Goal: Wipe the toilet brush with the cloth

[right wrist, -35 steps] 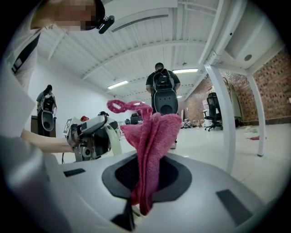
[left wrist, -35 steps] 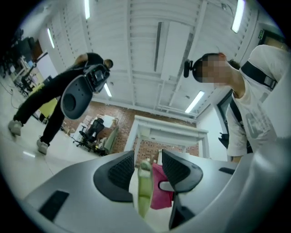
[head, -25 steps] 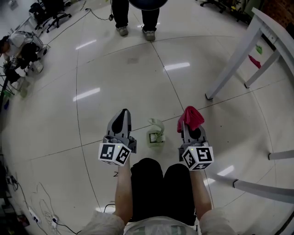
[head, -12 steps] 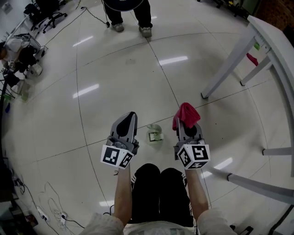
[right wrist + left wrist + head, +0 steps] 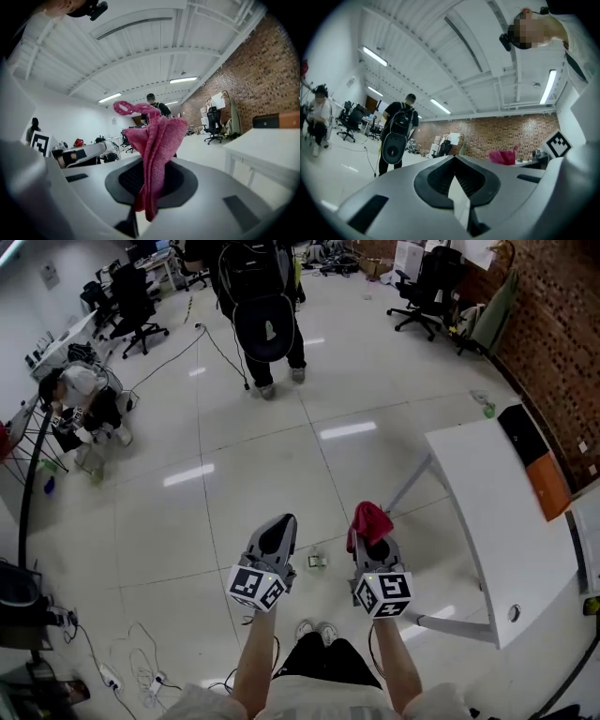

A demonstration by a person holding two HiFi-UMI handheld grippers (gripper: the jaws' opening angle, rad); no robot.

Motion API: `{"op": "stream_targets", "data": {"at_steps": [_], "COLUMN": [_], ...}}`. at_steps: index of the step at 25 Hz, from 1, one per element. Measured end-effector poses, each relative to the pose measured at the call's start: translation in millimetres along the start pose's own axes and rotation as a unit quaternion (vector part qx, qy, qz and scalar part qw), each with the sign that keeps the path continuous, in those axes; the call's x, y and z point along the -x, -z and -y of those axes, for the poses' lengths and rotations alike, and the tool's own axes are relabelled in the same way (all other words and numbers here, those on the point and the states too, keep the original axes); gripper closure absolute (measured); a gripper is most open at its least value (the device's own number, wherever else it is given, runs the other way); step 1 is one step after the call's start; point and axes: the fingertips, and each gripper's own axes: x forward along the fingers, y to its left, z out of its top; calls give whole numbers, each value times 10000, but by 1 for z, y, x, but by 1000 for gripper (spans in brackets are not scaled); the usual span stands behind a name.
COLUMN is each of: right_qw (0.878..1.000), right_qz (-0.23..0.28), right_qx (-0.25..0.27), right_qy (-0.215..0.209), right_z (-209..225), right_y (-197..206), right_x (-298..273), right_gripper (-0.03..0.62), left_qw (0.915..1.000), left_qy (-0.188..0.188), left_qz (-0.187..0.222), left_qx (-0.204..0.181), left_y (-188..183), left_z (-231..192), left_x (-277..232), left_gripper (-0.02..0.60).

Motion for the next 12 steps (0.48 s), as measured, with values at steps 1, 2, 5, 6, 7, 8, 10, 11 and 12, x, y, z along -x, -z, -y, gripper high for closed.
{"op": "stream_targets", "data": {"at_steps": [1,2,5,6,7,8,10,11,12], "right_qw": [10000,9999,9996,9996,9995,9994,9993,9993,9993], "right_qz": [61,127,238,270,308,346,376,359,330], "right_qx": [-36,-29,88,59,16,-11,-46,-95,-165], "right_qy": [-3,-21,-83,-66,-42,-26,-34,-58,-94], "right_z": [-7,-12,-32,-39,-46,-54,-74,-84,-93], "right_y": [-29,-53,-81,-81,-81,-81,-76,-71,-65], "right_x": [12,20,37,42,47,52,64,72,80], "right_gripper": [563,563,563,563,563,563,563,563,563], "left_qw": [9999,9999,9997,9995,9994,9992,9986,9983,9981], "left_qy": [57,119,195,208,249,316,469,527,565], "left_qz": [-61,-64,106,153,198,233,243,232,235], "left_qx": [-86,-106,121,152,143,106,33,48,102], "left_y": [-23,-42,-69,-74,-78,-83,-87,-85,-84], "left_z": [10,17,22,24,27,31,40,43,46], "left_x": [1,1,13,21,29,37,57,68,79], "left_gripper": [578,577,578,577,577,577,578,578,578]}}
